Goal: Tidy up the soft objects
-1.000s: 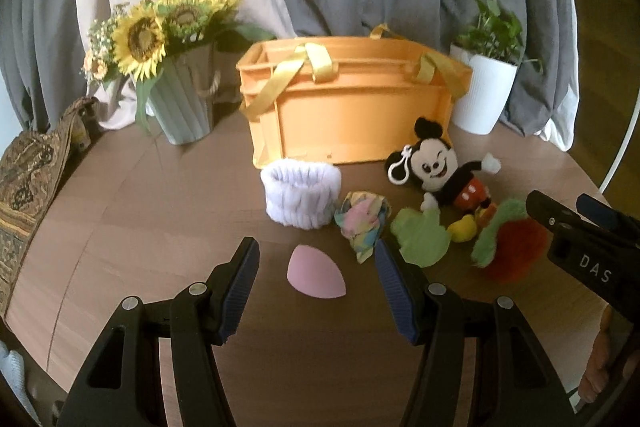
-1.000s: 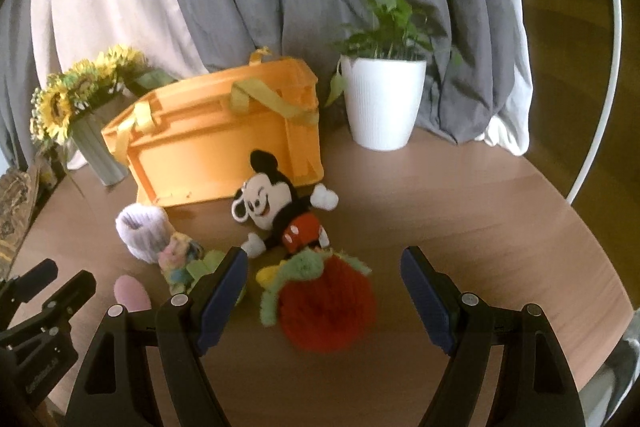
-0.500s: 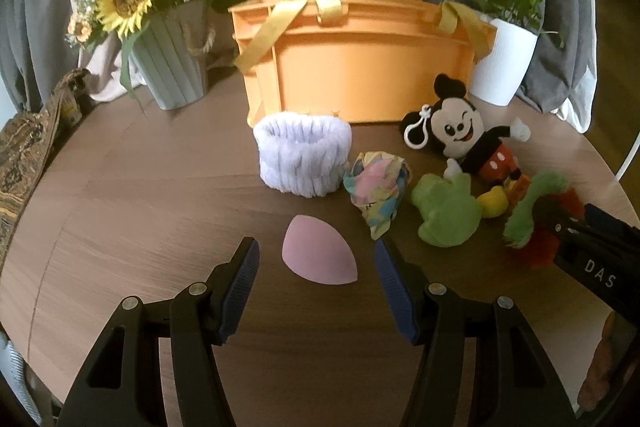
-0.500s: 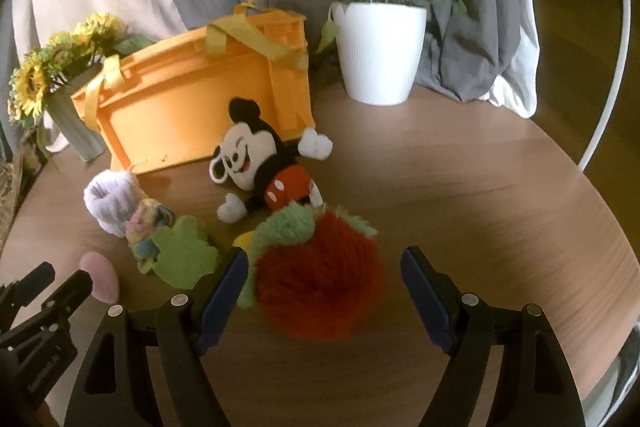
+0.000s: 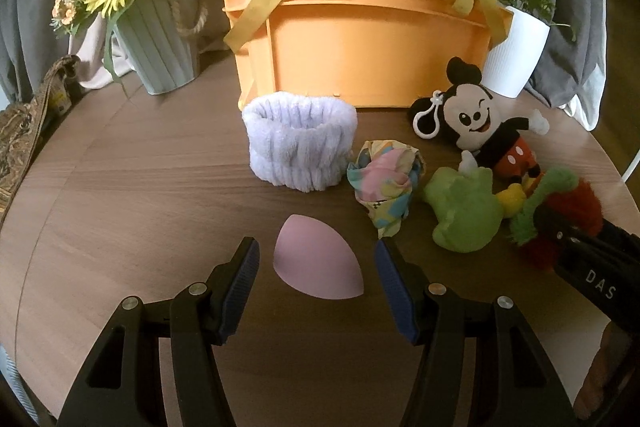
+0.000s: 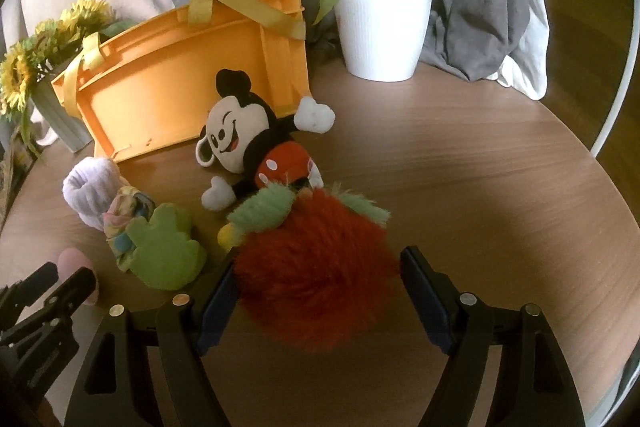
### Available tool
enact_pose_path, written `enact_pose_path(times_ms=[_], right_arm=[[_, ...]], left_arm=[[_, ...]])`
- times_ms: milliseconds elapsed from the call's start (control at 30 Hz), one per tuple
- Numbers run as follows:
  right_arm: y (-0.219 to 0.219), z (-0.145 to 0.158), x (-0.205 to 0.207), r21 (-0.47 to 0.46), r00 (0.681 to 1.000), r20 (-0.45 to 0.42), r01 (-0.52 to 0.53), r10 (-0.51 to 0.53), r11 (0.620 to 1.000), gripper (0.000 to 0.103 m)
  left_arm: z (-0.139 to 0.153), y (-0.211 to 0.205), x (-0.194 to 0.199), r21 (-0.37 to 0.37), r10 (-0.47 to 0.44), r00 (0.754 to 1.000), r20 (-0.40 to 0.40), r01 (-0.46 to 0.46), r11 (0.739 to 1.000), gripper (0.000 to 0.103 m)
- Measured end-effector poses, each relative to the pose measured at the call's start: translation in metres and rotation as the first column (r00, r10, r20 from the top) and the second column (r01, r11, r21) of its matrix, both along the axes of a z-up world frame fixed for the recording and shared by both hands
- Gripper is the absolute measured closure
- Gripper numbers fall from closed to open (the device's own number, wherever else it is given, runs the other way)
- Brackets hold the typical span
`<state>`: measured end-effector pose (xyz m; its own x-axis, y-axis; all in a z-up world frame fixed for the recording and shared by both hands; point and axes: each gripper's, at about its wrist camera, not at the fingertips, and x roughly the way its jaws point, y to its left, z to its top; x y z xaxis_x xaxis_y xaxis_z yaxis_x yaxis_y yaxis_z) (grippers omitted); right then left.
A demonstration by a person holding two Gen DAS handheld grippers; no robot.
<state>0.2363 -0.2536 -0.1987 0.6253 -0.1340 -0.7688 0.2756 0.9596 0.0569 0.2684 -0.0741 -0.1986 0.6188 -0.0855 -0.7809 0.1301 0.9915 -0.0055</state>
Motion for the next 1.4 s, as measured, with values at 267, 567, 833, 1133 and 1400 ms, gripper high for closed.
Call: enact_pose_path(times_ms=[267,567,833,1133,1400], right_arm=[[0.001,-0.003,0.002,-0.008,1.000,-0.004,-0.010,0.010,1.000,0.042],[0.004,-0.001,0.000,-0.029,1.000,0.003,-0.029,0.029,0.999,0.060],[0.000,0.011,-0.009,-0.019,0.999,0.029,-0.033,0.033,0.999,0.061],[-0.003,0.037,-0.019,-0.016,0.997,0.073,-0.037,0.038,0.999,0.061],[-0.002,0.065,-0.026,-0.012,0.991,0.130,-0.037,0.038,0.999,0.061]], left_arm=[[-0.007,0.000,0.002,0.000,-0.017,1.000,-0.019,0.017,1.000,0.058],[-0.003,-0.001,-0.003,-0.008,-0.032,0.999,-0.002,0.032,0.999,0.060],[0.016,-0.006,-0.012,-0.019,-0.048,0.998,0.039,0.049,0.999,0.060],[0.041,-0.011,-0.019,-0.050,-0.062,0.994,0.090,0.066,0.997,0.060],[0.072,-0.010,-0.022,-0.081,-0.069,0.985,0.160,0.083,0.993,0.060]])
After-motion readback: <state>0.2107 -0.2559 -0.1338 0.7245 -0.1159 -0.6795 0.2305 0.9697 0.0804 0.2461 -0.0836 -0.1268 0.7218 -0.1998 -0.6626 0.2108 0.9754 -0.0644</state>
